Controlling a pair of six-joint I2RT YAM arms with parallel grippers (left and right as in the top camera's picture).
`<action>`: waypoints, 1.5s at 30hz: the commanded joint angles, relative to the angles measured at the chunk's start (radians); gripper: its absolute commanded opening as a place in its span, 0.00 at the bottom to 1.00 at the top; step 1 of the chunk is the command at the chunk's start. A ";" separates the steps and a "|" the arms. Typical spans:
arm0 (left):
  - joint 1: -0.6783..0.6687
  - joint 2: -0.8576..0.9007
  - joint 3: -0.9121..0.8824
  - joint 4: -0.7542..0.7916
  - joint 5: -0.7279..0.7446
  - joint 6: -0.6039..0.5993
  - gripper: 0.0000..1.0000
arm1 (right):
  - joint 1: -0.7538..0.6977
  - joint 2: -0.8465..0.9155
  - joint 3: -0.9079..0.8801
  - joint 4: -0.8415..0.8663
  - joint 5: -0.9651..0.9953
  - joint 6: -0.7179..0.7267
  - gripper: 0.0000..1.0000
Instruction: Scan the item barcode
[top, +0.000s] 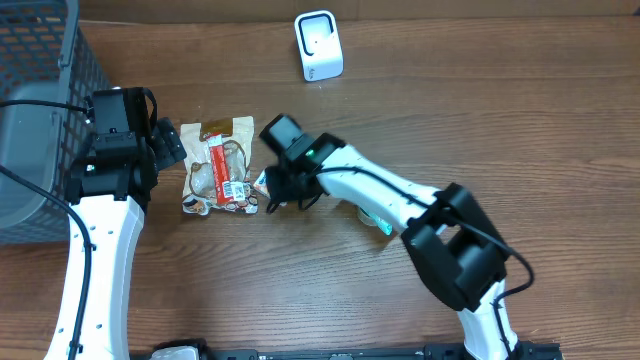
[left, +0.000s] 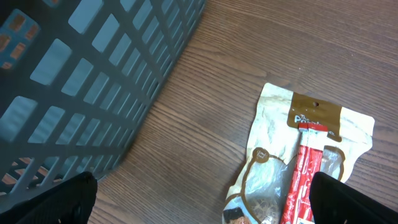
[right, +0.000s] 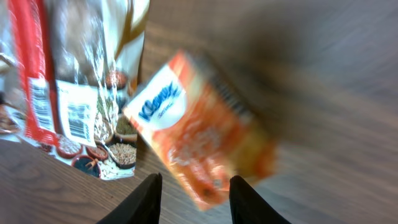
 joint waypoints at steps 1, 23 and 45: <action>-0.003 0.005 0.012 0.000 -0.017 0.001 1.00 | -0.056 -0.064 0.038 -0.021 -0.016 -0.132 0.36; -0.003 0.005 0.012 0.000 -0.017 0.001 1.00 | -0.029 -0.020 -0.160 0.207 -0.045 -0.349 0.37; -0.003 0.005 0.012 0.000 -0.017 0.001 1.00 | 0.147 -0.158 -0.180 0.170 0.751 -0.349 0.04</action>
